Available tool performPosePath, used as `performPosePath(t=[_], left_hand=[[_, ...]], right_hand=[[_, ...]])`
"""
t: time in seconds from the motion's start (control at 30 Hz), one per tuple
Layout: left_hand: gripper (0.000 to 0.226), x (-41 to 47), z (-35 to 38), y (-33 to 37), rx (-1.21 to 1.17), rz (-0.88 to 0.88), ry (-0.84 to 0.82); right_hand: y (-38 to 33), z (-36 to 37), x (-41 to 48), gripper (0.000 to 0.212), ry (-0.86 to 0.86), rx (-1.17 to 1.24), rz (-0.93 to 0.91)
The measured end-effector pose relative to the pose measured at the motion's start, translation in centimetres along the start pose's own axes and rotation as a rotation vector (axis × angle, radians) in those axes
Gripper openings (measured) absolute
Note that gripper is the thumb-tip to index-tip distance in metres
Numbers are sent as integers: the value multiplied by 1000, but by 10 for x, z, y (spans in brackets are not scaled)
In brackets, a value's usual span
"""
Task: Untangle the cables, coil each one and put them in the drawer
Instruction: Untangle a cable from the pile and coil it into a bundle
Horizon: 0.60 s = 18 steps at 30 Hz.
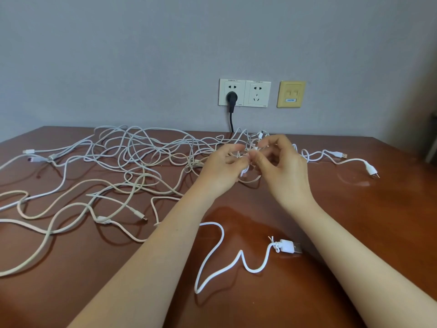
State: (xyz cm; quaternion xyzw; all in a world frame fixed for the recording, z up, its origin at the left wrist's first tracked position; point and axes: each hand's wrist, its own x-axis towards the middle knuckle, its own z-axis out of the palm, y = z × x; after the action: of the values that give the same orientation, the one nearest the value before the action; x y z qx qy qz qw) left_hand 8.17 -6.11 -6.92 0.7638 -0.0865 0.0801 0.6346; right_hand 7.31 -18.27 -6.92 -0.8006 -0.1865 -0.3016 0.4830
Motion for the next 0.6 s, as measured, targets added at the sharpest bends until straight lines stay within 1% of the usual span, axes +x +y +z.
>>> performPosePath(t=[0.17,0.23,0.3,0.37,0.5,0.6], left_hand=[[18,-6,11,-3,-135,-37,-56],[16,-7,14,-1,-255,-65,-67],[15,-7,14,1,-335,-72,-72],[16,-7,14,1,-350,-56,-83],[20,-6,16,-2,-342,-48,-104],[33,-5,16,0,-343,-37,-69]], right_hand=[[-1,1,0,22,-14,68,63],[0,4,-2,21,-22,72,63],[-1,6,-2,15,-12,52,26],[-1,7,-1,14,7,7,-13],[-2,9,0,19,47,-13,1],[-5,9,-1,20,99,44,27]])
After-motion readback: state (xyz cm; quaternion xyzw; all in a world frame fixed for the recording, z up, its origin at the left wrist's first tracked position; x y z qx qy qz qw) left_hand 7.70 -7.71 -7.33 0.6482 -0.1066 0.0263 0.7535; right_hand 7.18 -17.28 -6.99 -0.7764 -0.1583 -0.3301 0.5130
